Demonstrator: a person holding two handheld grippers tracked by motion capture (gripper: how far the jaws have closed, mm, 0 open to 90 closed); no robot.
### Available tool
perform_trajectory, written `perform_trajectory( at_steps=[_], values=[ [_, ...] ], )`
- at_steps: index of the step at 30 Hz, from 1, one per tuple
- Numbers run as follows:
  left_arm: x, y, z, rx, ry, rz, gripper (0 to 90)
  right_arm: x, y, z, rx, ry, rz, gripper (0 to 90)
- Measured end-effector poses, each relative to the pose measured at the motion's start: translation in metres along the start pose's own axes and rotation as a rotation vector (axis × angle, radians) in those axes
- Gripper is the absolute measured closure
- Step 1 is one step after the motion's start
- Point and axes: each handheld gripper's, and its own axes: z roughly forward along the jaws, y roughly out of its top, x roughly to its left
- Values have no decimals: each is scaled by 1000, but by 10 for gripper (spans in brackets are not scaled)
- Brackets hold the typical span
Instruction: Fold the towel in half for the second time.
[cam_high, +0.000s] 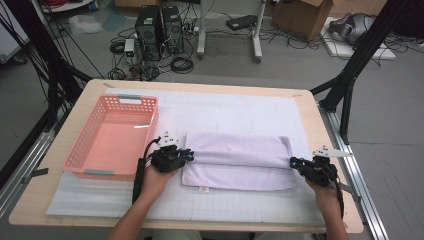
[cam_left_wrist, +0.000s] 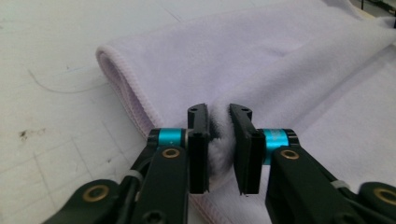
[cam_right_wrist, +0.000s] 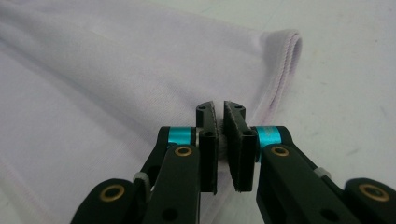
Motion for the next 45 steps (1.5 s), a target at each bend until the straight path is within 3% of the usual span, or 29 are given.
perform_trajectory(
  at_steps=[3,6,9,13,21,31,33,35,37,39,41,43,45],
  values=[
    [0,-8,-5,-29,-6,15,676,5,-6,-3,-7,-2,-11,839],
    [1,-11,-3,-7,-25,8,804,5,-7,-3,-15,2,1,839],
    [-2,-11,-5,-11,-39,12,846,7,-8,-5,-17,1,-4,840],
    [-1,-17,-13,-37,-65,-16,855,10,-11,-12,-27,10,-2,842],
    [-16,-25,-31,-66,-74,11,857,19,-20,-27,-42,15,-10,844],
    [-30,-44,-47,-62,-82,9,851,30,-36,-45,-39,23,-10,844],
    [-30,-47,-48,-55,-86,-8,780,33,-38,-46,-25,24,-22,833],
    [-30,-47,-50,-73,-80,-57,594,35,-39,-48,-30,22,-11,722],
    [-29,-44,-54,-110,-76,-79,517,37,-36,-55,-84,22,17,677],
    [-28,-37,-56,-138,-71,-84,501,41,-27,-61,-143,16,18,657],
    [-27,-31,-53,-147,-68,-82,510,47,-17,-60,-157,6,-2,663],
    [-26,-28,-45,-128,-75,-69,548,52,-12,-47,-118,-16,-38,678],
    [-27,-28,-34,-60,-65,-60,583,54,-12,-30,-57,-20,-67,692]
  ],
)
